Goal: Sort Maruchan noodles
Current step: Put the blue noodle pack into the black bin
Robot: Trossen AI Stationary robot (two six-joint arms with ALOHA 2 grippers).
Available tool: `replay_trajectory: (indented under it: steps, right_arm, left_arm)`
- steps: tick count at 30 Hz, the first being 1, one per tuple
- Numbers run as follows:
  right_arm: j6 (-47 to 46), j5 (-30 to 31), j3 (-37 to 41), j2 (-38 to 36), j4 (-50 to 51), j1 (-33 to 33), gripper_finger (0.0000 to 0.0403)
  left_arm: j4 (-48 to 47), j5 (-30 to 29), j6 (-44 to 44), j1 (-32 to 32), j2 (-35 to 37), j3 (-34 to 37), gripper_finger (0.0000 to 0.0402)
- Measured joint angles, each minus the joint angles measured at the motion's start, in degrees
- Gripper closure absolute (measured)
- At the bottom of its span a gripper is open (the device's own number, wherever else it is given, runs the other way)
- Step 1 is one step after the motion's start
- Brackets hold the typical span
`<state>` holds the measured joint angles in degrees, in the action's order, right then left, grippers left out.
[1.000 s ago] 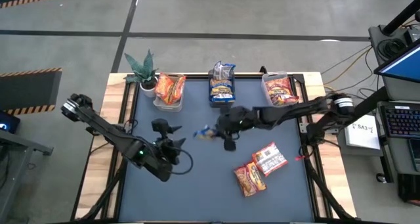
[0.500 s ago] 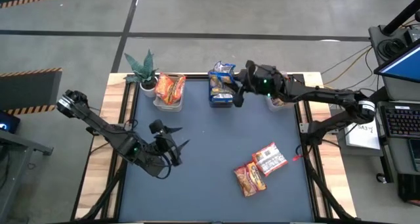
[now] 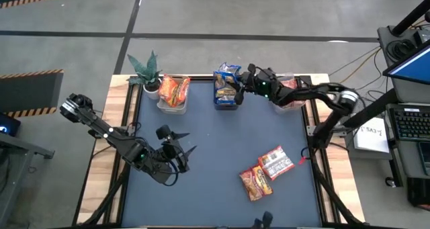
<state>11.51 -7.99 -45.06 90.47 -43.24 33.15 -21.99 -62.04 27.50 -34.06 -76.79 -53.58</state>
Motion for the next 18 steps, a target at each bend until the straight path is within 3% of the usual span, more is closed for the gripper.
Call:
replay_trajectory:
  steps: [8, 18]
  right_arm:
    - [-4.1, 0.0, -3.3, 8.6, -0.4, 1.5, 0.0283]
    - [-7.1, 0.8, -4.0, 9.4, 0.7, 2.1, 0.0221]
  left_arm:
    - [0.0, -0.4, 0.0, 0.0, 0.0, 0.1, 0.0157]
    - [0.1, -0.4, 0.1, 0.0, 0.0, 0.1, 0.0157]
